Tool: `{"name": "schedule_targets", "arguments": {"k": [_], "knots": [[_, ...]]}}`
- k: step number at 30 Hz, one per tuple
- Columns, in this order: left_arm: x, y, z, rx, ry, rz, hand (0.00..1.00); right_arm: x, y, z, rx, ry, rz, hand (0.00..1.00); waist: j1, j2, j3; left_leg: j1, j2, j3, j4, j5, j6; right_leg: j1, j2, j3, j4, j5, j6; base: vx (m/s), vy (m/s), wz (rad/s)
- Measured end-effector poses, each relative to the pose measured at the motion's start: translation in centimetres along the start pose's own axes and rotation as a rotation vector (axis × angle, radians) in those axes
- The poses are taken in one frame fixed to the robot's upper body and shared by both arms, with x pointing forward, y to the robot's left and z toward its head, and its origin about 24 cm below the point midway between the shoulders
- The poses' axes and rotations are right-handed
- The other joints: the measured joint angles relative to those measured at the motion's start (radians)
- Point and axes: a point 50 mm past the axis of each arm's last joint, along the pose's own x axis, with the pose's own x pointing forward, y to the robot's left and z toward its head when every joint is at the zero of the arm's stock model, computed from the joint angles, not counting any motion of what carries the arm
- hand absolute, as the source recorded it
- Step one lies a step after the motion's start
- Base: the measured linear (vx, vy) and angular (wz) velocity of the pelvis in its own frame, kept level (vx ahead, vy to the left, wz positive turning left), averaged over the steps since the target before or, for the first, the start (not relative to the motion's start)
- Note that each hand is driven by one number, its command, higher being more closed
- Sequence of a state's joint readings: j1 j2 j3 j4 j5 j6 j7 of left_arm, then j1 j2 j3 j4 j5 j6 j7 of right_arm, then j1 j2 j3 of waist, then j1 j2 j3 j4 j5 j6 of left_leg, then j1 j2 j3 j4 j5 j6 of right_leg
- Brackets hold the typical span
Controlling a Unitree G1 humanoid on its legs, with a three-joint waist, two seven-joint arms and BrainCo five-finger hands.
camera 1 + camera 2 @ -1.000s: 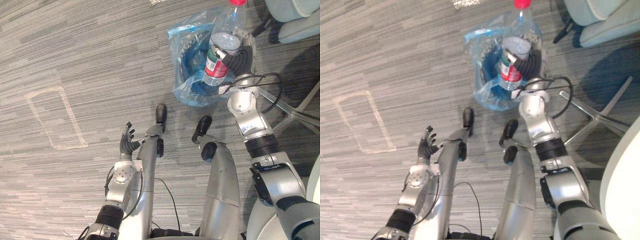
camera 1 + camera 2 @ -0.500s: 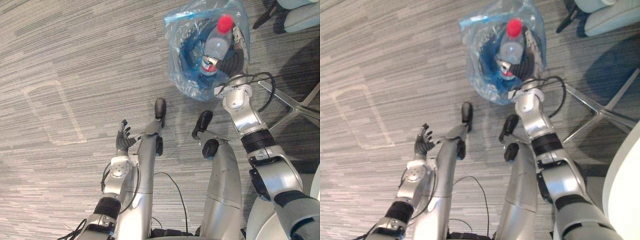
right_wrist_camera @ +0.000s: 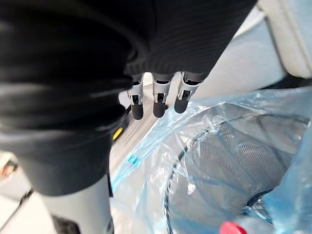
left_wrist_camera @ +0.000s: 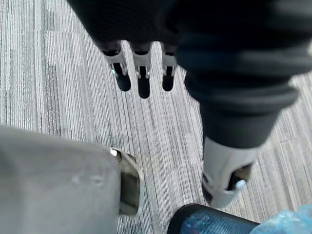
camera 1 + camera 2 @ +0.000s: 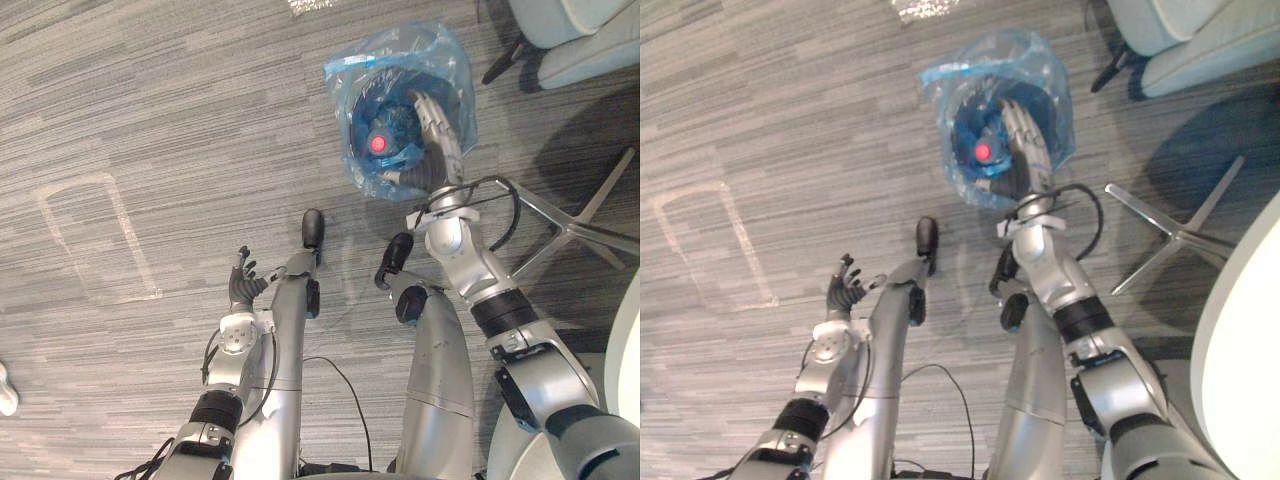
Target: Gather rubbish on tea table into small bin, then transfer packed bag to large trash can.
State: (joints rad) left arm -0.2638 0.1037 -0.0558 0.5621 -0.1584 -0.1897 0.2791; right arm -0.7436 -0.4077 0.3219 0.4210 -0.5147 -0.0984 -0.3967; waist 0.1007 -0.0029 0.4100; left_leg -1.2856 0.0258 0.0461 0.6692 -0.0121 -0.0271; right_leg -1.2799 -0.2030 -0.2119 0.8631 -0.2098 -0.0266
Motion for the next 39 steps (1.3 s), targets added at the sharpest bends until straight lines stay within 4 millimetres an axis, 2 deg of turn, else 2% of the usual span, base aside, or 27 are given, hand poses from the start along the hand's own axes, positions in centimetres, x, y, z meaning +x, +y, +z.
{"name": "schedule_targets", "arguments": {"k": [10,17,22,23,29,39], "knots": [[0.7,-0.3,0.0,0.01,0.013,-0.002,0.0,-1.2,3.8,-2.8,-0.23,0.076,0.232,0.0,0.0,0.0,0.0,0.003,0.005,0.0,0.0,-0.003,0.001,0.009,0.006,-0.003,-0.014,0.003,0.003,-0.07,-0.001,-0.02],[1.3,-0.6,0.4,0.012,0.013,-0.002,0.0,-1.1,5.0,-4.4,-0.318,0.173,0.31,0.0,0.002,0.001,0.0,-0.012,0.004,-0.003,-0.001,-0.007,-0.001,-0.004,0.005,-0.005,-0.012,0.001,0.002,-0.06,-0.005,0.02],[1.6,-0.9,1.0,-0.023,-0.012,-0.002,0.0,-0.6,5.3,-4.6,-0.333,0.217,0.323,0.0,0.005,0.001,-0.007,-0.055,-0.005,-0.007,0.018,-0.006,0.0,-0.048,-0.007,-0.005,0.022,-0.012,-0.003,-0.06,-0.011,0.1],[1.7,-1.0,1.2,-0.029,-0.014,-0.002,0.0,-0.5,5.4,-4.5,-0.334,0.222,0.325,1.0,0.005,0.001,-0.007,-0.06,-0.006,-0.01,0.023,-0.006,0.0,-0.053,-0.008,-0.006,0.028,-0.013,-0.005,-0.06,-0.014,0.1],[1.7,-1.2,1.4,-0.058,-0.028,0.009,0.0,-0.4,5.5,-4.3,-0.33,0.226,0.31,1.0,0.007,0.001,-0.015,-0.087,-0.017,-0.024,0.047,-0.012,0.0,-0.076,-0.022,-0.015,0.064,-0.039,-0.007,-0.06,-0.011,0.11],[1.7,-1.2,1.4,-0.078,-0.022,0.017,0.0,0.2,5.1,-3.7,-0.318,0.208,0.285,1.0,0.008,0.001,-0.019,-0.096,-0.018,-0.027,0.053,-0.013,-0.002,-0.083,-0.024,-0.018,0.072,-0.042,-0.007,-0.05,0.004,0.01]]}}
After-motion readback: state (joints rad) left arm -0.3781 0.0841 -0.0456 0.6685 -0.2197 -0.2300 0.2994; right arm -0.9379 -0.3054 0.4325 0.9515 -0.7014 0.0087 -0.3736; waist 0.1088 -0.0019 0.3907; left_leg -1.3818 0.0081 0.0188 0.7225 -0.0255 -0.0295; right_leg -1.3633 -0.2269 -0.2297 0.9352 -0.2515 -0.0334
